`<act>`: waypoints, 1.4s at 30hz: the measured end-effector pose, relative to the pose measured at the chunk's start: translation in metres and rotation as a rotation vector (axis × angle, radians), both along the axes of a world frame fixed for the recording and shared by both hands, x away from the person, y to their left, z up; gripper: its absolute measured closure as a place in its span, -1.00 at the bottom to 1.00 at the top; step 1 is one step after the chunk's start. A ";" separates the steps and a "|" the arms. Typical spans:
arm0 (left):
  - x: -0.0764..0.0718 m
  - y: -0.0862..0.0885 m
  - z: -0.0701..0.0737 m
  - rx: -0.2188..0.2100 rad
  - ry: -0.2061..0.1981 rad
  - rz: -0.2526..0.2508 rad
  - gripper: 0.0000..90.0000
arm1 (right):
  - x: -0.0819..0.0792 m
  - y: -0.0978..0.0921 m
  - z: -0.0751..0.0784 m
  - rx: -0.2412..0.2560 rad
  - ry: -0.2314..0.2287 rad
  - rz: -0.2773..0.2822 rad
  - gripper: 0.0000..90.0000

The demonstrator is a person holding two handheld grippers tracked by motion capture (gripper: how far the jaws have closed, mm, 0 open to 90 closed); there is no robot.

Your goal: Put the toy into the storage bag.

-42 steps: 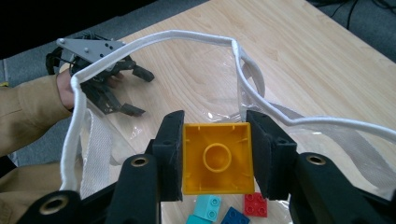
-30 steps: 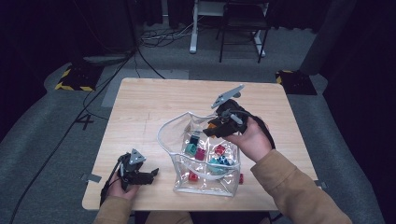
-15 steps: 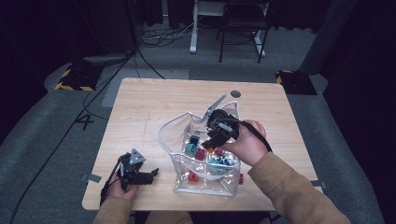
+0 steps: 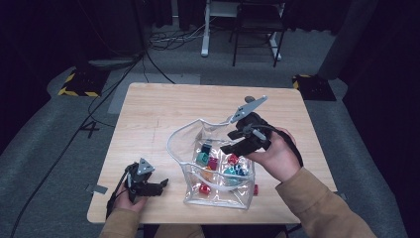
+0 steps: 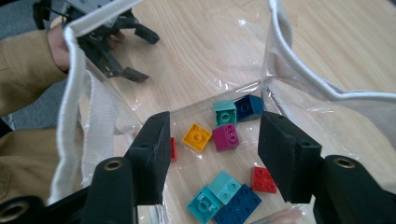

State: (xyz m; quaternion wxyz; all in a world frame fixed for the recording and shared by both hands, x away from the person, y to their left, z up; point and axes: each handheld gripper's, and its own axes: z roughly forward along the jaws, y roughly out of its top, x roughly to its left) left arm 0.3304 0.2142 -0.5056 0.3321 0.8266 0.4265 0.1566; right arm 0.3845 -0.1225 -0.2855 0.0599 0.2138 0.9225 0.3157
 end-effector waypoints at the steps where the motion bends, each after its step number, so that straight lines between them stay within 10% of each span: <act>1: 0.000 0.000 0.000 0.000 0.000 -0.001 -0.66 | -0.003 -0.004 0.003 0.010 -0.008 -0.002 -0.01; 26: 0.000 0.000 0.000 -0.004 -0.003 0.005 -0.66 | -0.032 -0.091 0.033 0.114 -0.083 -0.127 -0.02; 42: -0.001 0.000 -0.001 -0.004 -0.002 0.006 -0.66 | -0.037 -0.127 0.005 0.153 -0.078 -0.180 -0.09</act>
